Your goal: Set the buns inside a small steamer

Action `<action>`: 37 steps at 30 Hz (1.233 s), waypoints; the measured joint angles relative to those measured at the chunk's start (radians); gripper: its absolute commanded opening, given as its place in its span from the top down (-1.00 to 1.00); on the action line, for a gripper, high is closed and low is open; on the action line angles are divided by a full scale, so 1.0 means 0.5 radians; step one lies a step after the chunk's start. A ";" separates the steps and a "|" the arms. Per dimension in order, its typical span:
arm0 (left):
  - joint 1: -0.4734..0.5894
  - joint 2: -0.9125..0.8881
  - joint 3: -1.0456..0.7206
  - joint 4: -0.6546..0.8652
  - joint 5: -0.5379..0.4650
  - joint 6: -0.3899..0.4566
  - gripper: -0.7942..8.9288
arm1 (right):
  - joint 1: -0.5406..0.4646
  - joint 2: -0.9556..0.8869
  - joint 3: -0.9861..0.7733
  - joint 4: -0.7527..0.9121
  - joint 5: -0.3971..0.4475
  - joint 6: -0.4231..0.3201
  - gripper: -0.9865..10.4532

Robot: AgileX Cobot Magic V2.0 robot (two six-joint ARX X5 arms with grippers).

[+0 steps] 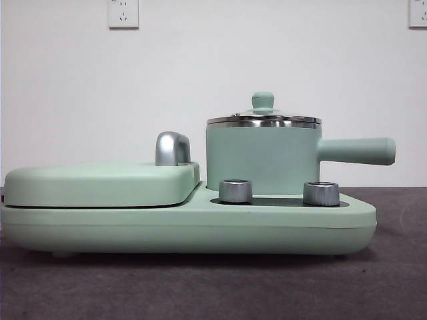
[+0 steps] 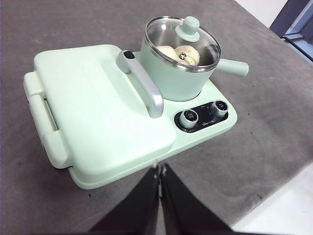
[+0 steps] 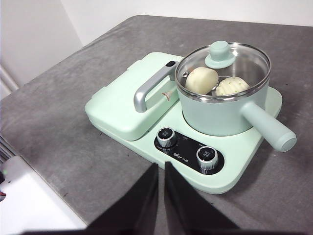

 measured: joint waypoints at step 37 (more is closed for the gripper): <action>1.308 -0.883 -1.770 1.423 0.005 0.140 0.82 | 0.000 0.000 0.000 0.006 0.001 0.001 0.79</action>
